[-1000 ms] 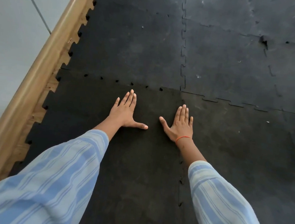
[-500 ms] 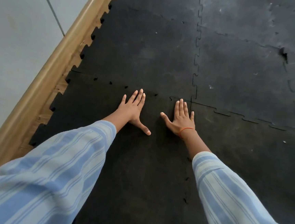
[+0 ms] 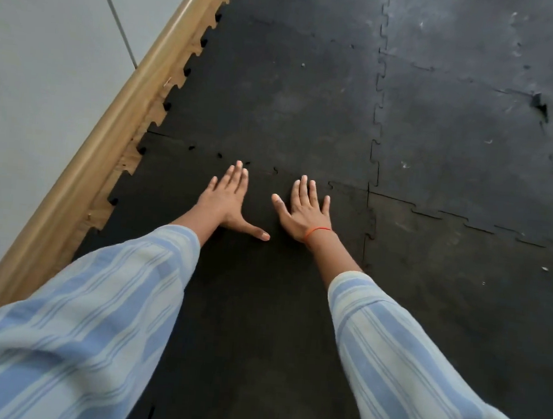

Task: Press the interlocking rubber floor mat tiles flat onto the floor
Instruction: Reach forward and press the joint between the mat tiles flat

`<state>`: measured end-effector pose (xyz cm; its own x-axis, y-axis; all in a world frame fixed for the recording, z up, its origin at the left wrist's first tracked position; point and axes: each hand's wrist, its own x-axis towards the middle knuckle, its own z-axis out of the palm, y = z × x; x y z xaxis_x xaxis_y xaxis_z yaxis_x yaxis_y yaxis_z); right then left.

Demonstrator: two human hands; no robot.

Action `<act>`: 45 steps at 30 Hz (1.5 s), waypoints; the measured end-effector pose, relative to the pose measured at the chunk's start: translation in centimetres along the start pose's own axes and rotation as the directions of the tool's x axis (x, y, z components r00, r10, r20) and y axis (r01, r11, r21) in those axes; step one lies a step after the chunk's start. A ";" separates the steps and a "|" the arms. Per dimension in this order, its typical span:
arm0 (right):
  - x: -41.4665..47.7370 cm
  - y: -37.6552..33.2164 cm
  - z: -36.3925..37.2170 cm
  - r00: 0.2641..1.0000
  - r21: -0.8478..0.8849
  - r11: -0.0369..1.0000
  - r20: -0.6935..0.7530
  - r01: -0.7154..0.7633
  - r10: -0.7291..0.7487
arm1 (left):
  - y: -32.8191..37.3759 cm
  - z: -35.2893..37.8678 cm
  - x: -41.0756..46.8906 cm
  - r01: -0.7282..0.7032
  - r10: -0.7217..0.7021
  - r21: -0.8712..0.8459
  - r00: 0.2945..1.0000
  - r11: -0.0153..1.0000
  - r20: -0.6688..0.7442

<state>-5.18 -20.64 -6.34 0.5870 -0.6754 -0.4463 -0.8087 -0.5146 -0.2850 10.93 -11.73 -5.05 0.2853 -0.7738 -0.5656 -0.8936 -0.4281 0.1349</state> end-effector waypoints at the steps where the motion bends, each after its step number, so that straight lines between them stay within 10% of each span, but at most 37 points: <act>1: 0.2 -0.4 0.1 1.000 0.005 1.000 0.003 -0.005 0.005 | -1.2 -0.2 -0.2 0.025 -0.025 0.000 0.999 1.000 0.021; 16: 1.5 -4.0 -3.0 0.989 -0.123 0.992 0.151 0.028 -0.009 | -3.5 -2.1 -0.1 -0.009 0.007 0.021 0.996 1.000 0.088; 24: 2.4 -4.6 -2.4 0.983 -0.120 0.993 0.183 -0.006 0.028 | -9.2 -3.4 0.0 0.289 -0.282 -0.131 0.957 0.948 0.069; 34: 0.6 0.5 0.7 0.977 -0.091 0.985 -0.168 -0.149 0.133 | -10.5 -3.2 1.3 0.230 -0.228 -0.156 0.973 0.961 0.028; 45: -2.7 5.9 -0.1 0.914 0.070 0.932 -0.182 -0.357 0.363 | -9.9 -2.3 0.3 0.311 -0.311 -0.158 0.950 0.937 0.028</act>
<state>-11.52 -21.88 -6.71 0.2493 -0.9002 -0.3570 -0.9654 -0.2018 -0.1655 20.66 -8.76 -4.68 0.5390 -0.5891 -0.6021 -0.6940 -0.7156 0.0788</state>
